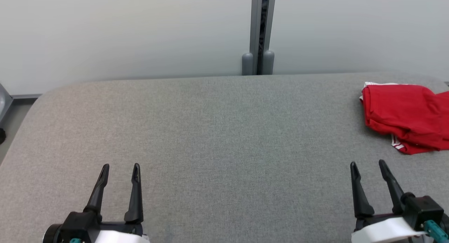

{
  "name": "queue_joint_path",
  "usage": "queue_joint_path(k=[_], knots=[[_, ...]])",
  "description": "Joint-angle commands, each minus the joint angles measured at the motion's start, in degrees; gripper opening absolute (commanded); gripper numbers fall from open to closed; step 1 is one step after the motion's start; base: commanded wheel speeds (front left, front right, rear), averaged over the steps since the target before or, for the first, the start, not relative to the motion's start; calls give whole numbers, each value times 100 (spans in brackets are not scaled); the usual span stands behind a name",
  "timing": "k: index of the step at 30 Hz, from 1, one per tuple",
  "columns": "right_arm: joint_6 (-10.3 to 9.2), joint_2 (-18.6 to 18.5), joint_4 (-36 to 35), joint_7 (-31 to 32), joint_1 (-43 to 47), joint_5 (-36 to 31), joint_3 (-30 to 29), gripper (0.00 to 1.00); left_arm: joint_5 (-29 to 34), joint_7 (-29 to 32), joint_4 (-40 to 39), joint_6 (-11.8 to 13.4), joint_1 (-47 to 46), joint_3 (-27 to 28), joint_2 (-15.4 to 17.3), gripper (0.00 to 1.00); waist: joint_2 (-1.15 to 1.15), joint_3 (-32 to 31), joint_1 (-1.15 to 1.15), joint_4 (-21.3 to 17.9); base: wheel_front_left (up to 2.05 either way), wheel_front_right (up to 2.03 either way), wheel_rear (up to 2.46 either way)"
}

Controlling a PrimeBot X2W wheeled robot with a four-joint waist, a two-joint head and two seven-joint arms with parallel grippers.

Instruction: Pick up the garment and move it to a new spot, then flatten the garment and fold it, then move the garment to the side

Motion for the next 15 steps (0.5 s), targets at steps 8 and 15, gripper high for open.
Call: queue_joint_path(k=[8, 15], knots=[[0, 11, -33, -27, 343, 43, 85, 100, 56, -24, 214, -45, 309, 161, 16, 100, 0, -260, 0, -28, 0, 0, 0], [0, 21, -32, -27, 399, 42, 124, 100, 33, -24, 418, -57, 260, 90, 18, 100, 0, -280, 0, 11, 0, 0, 0]])
